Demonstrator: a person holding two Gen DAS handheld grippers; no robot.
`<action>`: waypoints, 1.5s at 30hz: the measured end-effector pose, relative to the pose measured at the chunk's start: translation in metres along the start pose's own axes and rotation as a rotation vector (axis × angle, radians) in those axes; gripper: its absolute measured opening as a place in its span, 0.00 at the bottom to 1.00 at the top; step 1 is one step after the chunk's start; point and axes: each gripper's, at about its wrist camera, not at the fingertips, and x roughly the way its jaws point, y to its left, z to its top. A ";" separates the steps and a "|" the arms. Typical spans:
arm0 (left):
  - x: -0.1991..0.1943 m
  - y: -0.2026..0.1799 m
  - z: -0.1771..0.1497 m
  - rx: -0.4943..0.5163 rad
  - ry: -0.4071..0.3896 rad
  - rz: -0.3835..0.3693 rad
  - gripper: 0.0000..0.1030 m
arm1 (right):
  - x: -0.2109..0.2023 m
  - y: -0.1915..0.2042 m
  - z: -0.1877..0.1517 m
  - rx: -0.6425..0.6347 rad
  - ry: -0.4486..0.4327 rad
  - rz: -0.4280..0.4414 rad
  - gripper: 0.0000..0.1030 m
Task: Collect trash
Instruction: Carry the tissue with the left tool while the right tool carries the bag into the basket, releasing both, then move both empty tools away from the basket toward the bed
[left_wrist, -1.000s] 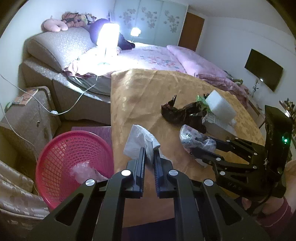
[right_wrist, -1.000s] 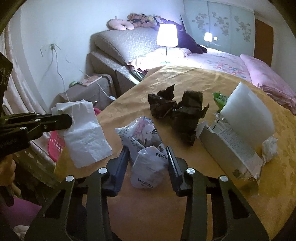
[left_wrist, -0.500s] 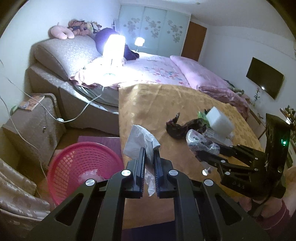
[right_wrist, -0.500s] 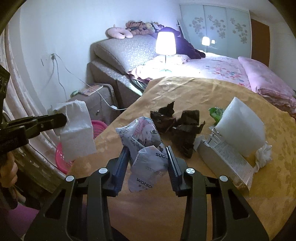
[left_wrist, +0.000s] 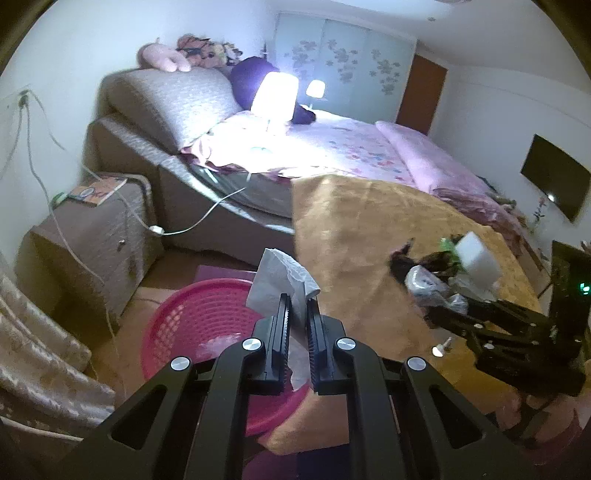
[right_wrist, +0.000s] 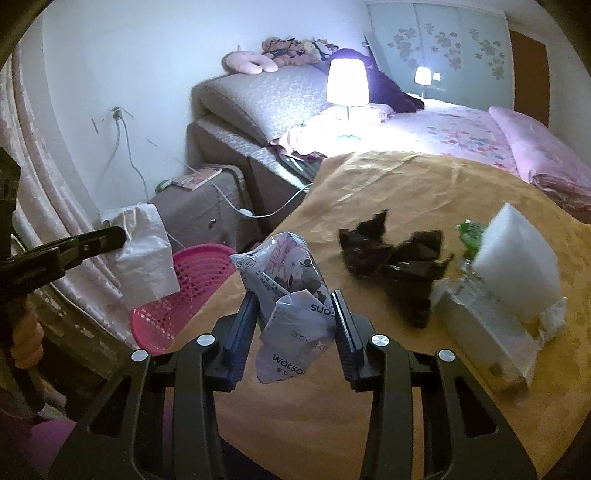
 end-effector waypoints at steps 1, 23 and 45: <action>0.002 0.002 0.000 -0.005 0.003 0.005 0.08 | 0.002 0.004 0.002 -0.004 0.003 0.007 0.38; 0.055 0.074 -0.024 -0.139 0.166 0.144 0.08 | 0.078 0.082 0.030 -0.067 0.106 0.139 0.38; 0.076 0.088 -0.035 -0.173 0.247 0.190 0.46 | 0.109 0.088 0.026 -0.023 0.167 0.144 0.55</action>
